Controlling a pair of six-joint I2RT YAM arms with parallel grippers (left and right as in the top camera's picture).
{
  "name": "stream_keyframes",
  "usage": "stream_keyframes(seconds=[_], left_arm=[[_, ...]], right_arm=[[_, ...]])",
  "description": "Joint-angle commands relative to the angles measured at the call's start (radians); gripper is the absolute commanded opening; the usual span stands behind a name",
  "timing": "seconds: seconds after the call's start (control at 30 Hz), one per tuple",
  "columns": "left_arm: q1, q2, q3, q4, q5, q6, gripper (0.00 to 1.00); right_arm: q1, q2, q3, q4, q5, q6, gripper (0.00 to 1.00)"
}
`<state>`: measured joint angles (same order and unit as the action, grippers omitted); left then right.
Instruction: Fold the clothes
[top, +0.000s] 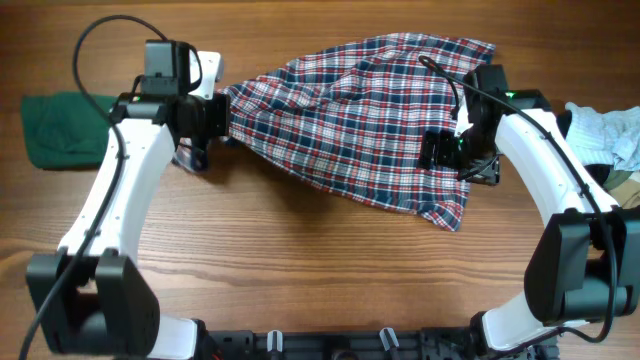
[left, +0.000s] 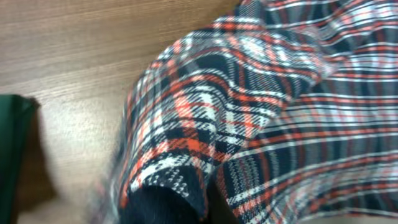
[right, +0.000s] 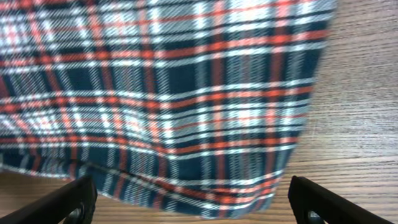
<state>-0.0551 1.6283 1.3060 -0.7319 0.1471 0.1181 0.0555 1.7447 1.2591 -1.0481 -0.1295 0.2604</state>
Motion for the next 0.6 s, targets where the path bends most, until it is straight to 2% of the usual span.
stream_keyframes(seconds=[0.0, 0.07, 0.13, 0.17, 0.2, 0.3, 0.33, 0.4, 0.43, 0.5, 0.57], left_arm=[[0.004, -0.018, 0.0, -0.033, -0.01, -0.002, 0.07], [0.003, -0.014, 0.0, -0.037, -0.01, -0.002, 0.2], [0.003, -0.013, 0.0, -0.037, -0.01, -0.002, 0.42], [0.003, -0.013, 0.0, -0.037, -0.01, -0.002, 0.46], [0.003, -0.013, 0.0, -0.037, -0.01, -0.002, 0.47], [0.003, -0.013, 0.0, -0.038, -0.01, -0.002, 0.27], [0.003, -0.013, 0.0, -0.042, -0.01, -0.002, 0.3], [0.003, -0.013, 0.0, -0.076, -0.01, -0.002, 0.55], [0.003, -0.008, -0.003, -0.116, -0.01, -0.021, 0.61], [0.003, -0.003, -0.042, -0.127, -0.012, -0.104, 0.62], [0.01, -0.001, -0.098, -0.125, -0.093, -0.237, 0.64]], right_arm=[[-0.016, -0.014, -0.005, 0.0, 0.019, 0.012, 1.0], [-0.017, -0.014, -0.005, 0.0, 0.019, 0.011, 0.99], [-0.017, -0.014, -0.005, 0.0, 0.019, 0.012, 0.99], [-0.017, -0.014, -0.005, 0.001, 0.019, 0.012, 0.99], [-0.017, -0.014, -0.005, 0.002, 0.019, 0.012, 0.99], [-0.017, -0.014, -0.011, -0.001, 0.019, 0.012, 1.0], [-0.017, -0.013, -0.016, 0.002, 0.019, 0.011, 0.99], [-0.017, -0.013, -0.048, 0.026, 0.019, 0.011, 0.99], [-0.017, -0.013, -0.077, 0.045, 0.018, 0.013, 0.99], [-0.017, -0.013, -0.116, 0.062, 0.018, 0.029, 1.0], [-0.017, -0.013, -0.143, 0.07, 0.018, 0.029, 0.99]])
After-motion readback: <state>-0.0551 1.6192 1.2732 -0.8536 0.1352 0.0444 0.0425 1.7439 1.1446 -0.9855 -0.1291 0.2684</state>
